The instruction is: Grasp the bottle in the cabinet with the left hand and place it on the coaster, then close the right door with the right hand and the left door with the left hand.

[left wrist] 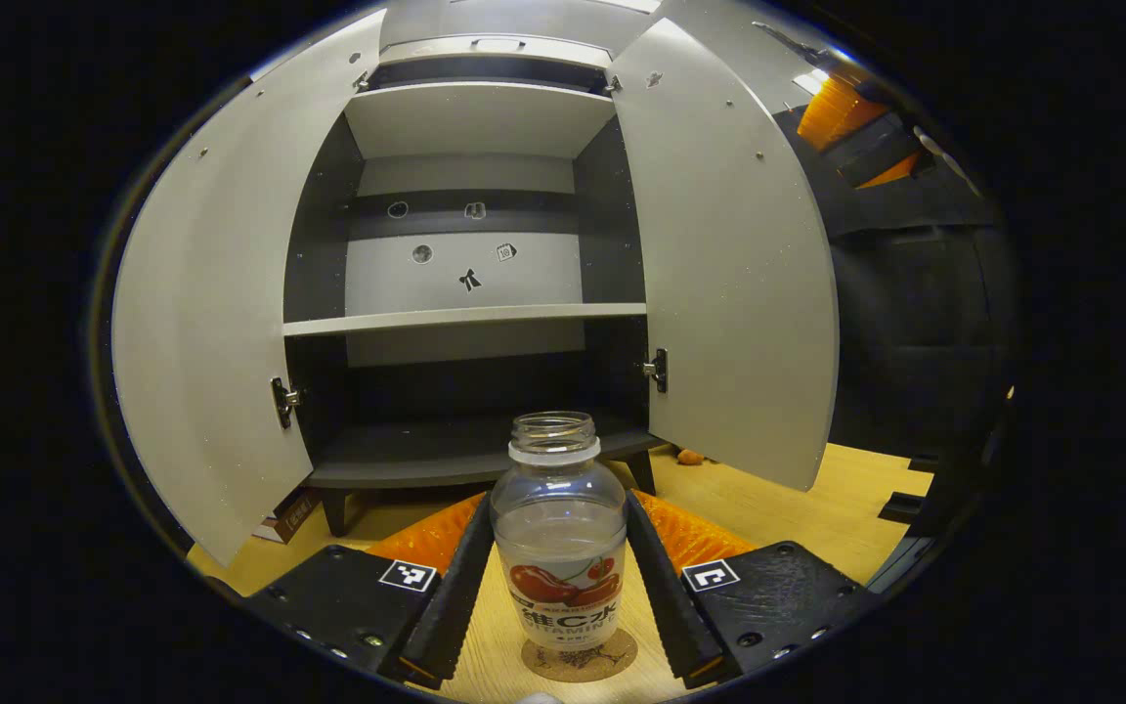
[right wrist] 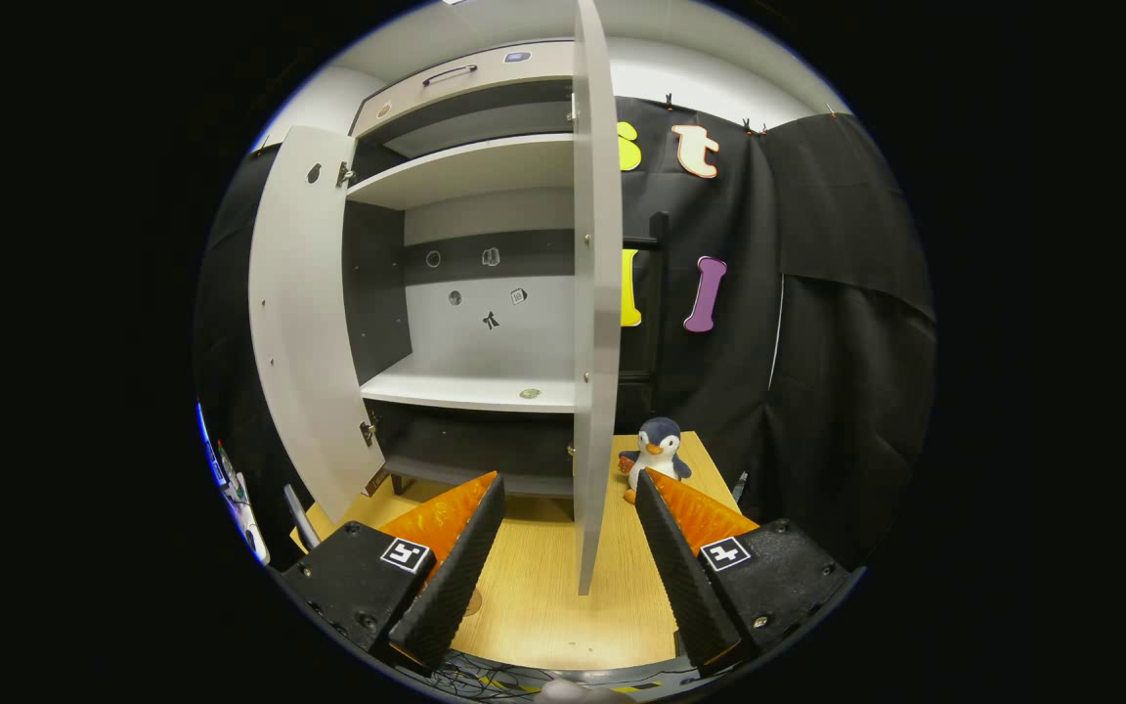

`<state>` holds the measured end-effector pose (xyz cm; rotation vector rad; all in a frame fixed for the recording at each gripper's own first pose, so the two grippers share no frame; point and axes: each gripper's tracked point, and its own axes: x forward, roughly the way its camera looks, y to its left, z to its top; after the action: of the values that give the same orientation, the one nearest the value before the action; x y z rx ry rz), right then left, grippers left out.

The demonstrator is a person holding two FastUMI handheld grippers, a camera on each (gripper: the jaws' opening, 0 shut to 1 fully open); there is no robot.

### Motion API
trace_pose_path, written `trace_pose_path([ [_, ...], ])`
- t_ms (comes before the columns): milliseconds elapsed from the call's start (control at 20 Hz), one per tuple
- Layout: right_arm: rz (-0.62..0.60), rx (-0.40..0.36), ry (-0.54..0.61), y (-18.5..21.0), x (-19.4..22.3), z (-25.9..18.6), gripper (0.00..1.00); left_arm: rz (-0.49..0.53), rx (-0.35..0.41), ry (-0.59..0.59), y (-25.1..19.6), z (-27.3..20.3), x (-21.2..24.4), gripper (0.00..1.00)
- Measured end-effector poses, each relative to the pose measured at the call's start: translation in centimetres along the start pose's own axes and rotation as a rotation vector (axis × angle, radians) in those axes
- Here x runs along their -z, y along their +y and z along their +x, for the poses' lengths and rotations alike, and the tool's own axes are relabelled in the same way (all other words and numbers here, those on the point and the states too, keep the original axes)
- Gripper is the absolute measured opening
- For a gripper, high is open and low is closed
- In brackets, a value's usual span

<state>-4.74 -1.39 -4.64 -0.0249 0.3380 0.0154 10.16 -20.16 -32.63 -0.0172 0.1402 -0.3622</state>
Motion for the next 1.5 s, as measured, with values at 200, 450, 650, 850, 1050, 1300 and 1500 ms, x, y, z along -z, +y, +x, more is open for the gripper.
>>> trace_pose_path([
  [200,-0.024,-0.004,0.01,-0.2,0.2,-0.1,0.83,-0.025,0.001,0.026,-0.4,-0.3,2.6,0.76],
  [450,-0.059,0.011,0.04,-1.0,0.7,-0.7,0.83,-0.024,0.006,-0.001,-0.3,-0.4,3.6,0.77],
  [650,-0.077,0.001,0.045,-1.0,0.9,-0.8,0.83,-0.02,-0.005,0.006,-0.5,-0.6,3.5,0.79],
  [850,-0.074,-0.014,0.031,-0.7,0.6,-0.6,0.83,0.002,0.006,0.003,-1.2,-0.8,2.6,0.96],
  [1050,-0.062,-0.011,0.007,-0.7,0.2,-0.4,0.82,-0.003,-0.003,-0.019,-1.0,-0.9,0.4,0.96],
  [1300,-0.011,0.004,-0.042,-0.1,-0.6,0.1,0.82,-0.064,-0.028,-0.031,0.4,-1.1,-4.6,0.96],
  [1500,0.012,0.015,-0.095,0.0,-1.5,0.7,0.83,-0.061,-0.071,-0.064,2.6,-2.2,-10.6,0.96],
])
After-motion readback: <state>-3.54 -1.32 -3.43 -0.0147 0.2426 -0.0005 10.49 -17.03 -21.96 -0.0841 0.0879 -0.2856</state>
